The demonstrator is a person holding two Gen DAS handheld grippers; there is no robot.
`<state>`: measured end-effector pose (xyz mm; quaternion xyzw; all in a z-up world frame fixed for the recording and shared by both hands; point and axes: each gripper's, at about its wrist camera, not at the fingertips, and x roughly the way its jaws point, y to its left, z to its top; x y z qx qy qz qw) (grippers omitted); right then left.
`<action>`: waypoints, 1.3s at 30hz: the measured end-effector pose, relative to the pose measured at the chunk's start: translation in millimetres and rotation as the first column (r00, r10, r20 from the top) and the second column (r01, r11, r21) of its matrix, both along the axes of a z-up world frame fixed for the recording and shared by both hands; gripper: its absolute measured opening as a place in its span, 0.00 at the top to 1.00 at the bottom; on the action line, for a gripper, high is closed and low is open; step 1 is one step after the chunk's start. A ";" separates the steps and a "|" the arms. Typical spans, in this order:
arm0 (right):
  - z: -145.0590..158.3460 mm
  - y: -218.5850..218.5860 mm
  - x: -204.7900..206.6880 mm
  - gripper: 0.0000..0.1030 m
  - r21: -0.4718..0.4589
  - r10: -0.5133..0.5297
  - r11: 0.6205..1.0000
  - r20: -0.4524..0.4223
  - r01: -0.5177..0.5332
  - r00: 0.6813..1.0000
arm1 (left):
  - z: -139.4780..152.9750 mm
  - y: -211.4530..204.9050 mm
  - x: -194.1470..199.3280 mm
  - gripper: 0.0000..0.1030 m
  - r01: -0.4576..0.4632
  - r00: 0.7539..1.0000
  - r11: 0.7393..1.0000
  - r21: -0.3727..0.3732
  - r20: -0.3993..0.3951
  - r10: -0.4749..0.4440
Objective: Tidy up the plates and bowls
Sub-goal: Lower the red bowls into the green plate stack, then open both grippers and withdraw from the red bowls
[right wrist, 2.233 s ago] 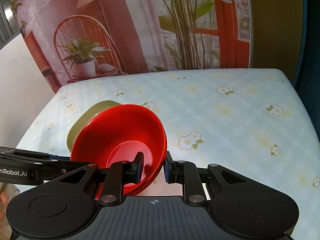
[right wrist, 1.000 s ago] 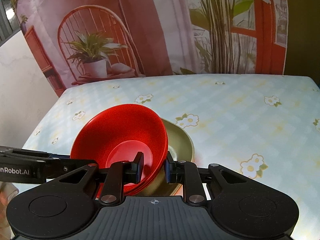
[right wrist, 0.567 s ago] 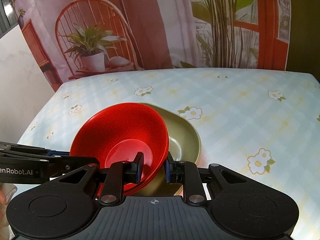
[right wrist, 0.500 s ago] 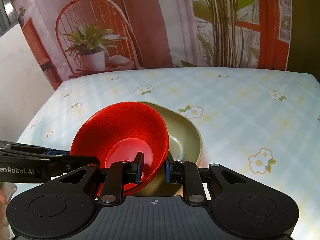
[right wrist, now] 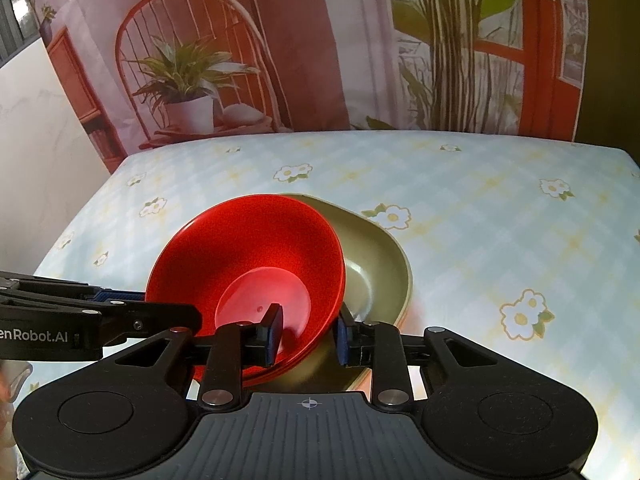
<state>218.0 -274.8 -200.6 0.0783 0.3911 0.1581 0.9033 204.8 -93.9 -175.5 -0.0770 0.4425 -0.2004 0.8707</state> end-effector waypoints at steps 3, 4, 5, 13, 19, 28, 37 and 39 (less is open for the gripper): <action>0.6 -0.4 -2.0 0.75 0.004 0.000 1.000 -0.004 0.000 1.000 | 0.6 -1.3 -1.3 0.71 0.000 1.000 1.000 0.006 0.004 0.000; 0.5 -0.3 -2.8 0.75 0.003 0.001 1.000 -0.006 -0.001 1.000 | 0.8 -1.5 -1.6 0.71 0.000 1.000 1.000 0.008 0.005 0.000; 0.3 -0.3 -3.4 0.75 0.003 0.001 1.000 -0.006 -0.001 1.000 | 0.8 -1.9 -1.7 0.71 0.000 1.000 1.000 0.009 0.006 0.000; 1.0 1.1 -8.0 0.73 0.002 0.003 1.000 -0.007 -0.003 1.000 | 1.2 -2.4 -4.6 0.71 -0.005 1.000 1.000 0.029 0.019 0.005; 10.8 -0.9 -12.5 0.68 -0.007 -0.013 1.000 0.034 0.013 0.999 | 12.8 -0.3 -8.5 0.65 -0.018 0.998 0.999 0.048 0.068 0.015; 31.7 -18.4 -20.8 0.50 -0.016 -0.080 0.997 0.100 0.082 0.992 | 42.4 -1.0 -24.5 0.47 -0.057 0.984 0.995 0.080 0.172 0.043; 64.4 -34.8 -44.2 0.16 -0.021 -0.108 0.993 0.186 0.114 0.977 | 83.1 1.6 -55.7 0.13 -0.141 0.931 0.978 0.154 0.356 0.078; 73.1 -37.5 -51.4 0.11 -0.020 -0.107 0.993 0.206 0.114 0.973 | 91.7 5.3 -65.0 0.08 -0.156 0.916 0.976 0.151 0.392 0.086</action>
